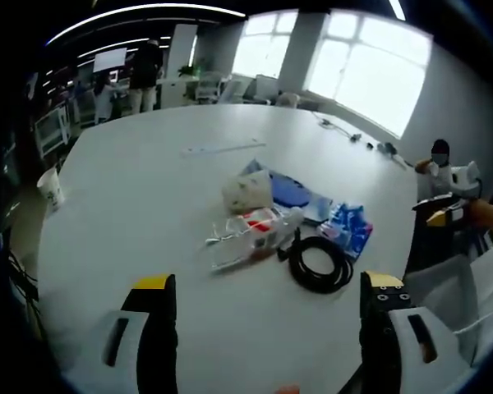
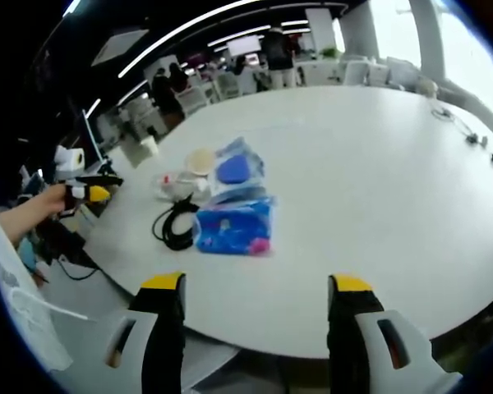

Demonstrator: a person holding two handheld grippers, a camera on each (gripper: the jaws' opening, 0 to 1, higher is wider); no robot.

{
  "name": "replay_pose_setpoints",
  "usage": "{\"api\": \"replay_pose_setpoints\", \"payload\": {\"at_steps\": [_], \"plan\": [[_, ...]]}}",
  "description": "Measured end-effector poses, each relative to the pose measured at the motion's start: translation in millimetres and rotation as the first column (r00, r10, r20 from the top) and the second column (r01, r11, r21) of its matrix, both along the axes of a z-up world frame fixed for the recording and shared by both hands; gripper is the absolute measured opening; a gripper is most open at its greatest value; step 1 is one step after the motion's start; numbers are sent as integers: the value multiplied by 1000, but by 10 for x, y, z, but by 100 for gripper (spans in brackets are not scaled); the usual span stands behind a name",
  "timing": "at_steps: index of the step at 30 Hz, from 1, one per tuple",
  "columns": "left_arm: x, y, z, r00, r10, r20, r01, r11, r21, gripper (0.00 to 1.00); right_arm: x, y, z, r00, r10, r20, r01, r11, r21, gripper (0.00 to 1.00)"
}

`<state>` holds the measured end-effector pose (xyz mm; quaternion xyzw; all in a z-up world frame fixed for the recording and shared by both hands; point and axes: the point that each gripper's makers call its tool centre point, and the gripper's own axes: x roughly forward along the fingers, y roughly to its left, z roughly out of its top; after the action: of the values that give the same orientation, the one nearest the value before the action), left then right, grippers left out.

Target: Arrange the tabletop items into an orderly group along one side of the table until the central work area is clear of visible clutter.

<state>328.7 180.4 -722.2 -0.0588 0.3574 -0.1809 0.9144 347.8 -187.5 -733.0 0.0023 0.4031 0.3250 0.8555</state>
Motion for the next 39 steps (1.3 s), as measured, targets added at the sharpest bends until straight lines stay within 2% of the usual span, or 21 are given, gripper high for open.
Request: {"api": "replay_pose_setpoints", "payload": {"at_steps": [19,39], "plan": [[119,38,-137,1000,-4,-20,4,1000,4,88,-15,42,-45,1000,12,-15,-12,1000,-5,68],[369,65,-255,999,-39,-33,40,999,34,86,-22,68,-84,999,23,-32,-23,1000,-14,68]]}}
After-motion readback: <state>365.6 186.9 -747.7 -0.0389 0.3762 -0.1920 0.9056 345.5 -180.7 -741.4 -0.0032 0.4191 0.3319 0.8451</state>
